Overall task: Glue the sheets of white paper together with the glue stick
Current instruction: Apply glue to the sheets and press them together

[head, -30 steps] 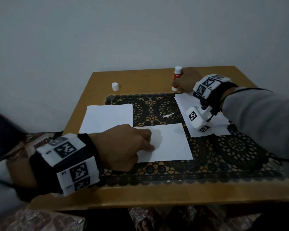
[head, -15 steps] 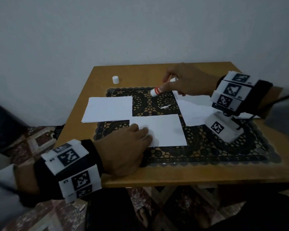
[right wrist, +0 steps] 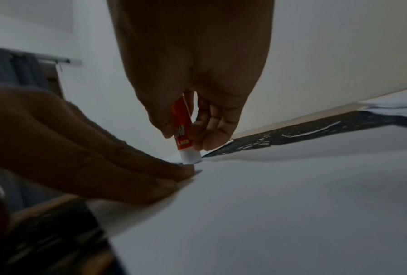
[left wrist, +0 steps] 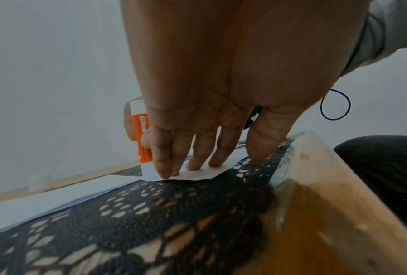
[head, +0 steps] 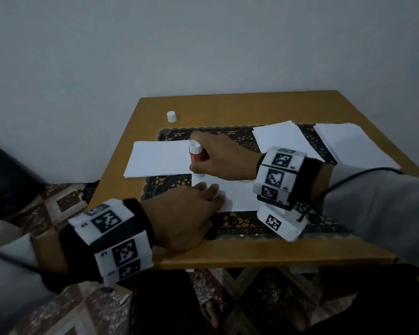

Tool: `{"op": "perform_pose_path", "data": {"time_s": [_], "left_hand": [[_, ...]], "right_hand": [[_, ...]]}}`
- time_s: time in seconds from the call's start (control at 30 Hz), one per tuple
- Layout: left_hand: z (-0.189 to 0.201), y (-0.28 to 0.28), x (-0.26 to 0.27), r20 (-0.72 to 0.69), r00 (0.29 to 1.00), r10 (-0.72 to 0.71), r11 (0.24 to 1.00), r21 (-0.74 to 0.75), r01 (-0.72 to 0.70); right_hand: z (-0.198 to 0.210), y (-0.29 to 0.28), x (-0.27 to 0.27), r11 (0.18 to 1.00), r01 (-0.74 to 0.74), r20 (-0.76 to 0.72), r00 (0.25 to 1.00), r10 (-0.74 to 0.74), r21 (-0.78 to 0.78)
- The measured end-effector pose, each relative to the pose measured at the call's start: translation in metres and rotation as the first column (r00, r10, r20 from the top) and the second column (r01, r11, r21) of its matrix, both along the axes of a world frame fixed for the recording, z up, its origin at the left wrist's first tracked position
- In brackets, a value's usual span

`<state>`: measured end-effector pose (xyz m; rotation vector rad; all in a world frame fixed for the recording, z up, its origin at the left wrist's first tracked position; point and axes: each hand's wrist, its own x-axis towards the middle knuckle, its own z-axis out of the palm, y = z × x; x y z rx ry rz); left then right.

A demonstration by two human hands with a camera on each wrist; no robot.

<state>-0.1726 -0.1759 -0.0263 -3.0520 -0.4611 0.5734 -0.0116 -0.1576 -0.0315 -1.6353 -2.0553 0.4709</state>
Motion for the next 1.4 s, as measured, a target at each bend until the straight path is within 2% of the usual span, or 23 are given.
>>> {"op": "perform_pose_path", "data": {"time_s": [0.23,0.63,0.9,1.0,1.1,1.27,1.4], "left_hand": [[0.004,0.008,0.002,-0.003,1.0,0.021,0.997,-0.075,-0.022],[0.007,0.009,0.008,-0.038,0.999,0.018,0.999,-0.032,-0.02],[0.013,0.008,0.018,0.07,0.996,0.061,0.998,-0.038,-0.058],[0.014,0.011,0.03,0.077,0.995,0.055,0.998,0.006,-0.056],[0.015,0.014,0.043,0.04,0.999,0.028,0.998,0.062,-0.031],[0.012,0.017,0.056,-0.072,0.997,-0.01,0.992,0.129,0.019],[0.012,0.018,0.058,-0.077,0.997,-0.009,0.99,0.141,0.02]], "right_hand": [[0.001,0.01,-0.001,1.0,-0.024,0.111,0.993,0.025,-0.015],[0.0,-0.024,0.044,0.993,0.117,0.064,0.991,-0.117,-0.01],[-0.001,-0.051,0.082,0.976,0.219,0.071,0.973,-0.219,-0.001],[0.001,-0.055,0.086,0.97,0.242,0.077,0.968,-0.241,-0.009],[0.005,-0.056,0.086,0.965,0.262,0.071,0.963,-0.26,-0.031],[0.019,-0.053,0.087,0.926,0.36,0.102,0.923,-0.372,0.113],[0.015,-0.059,0.084,0.949,0.311,0.056,0.948,-0.313,0.045]]}}
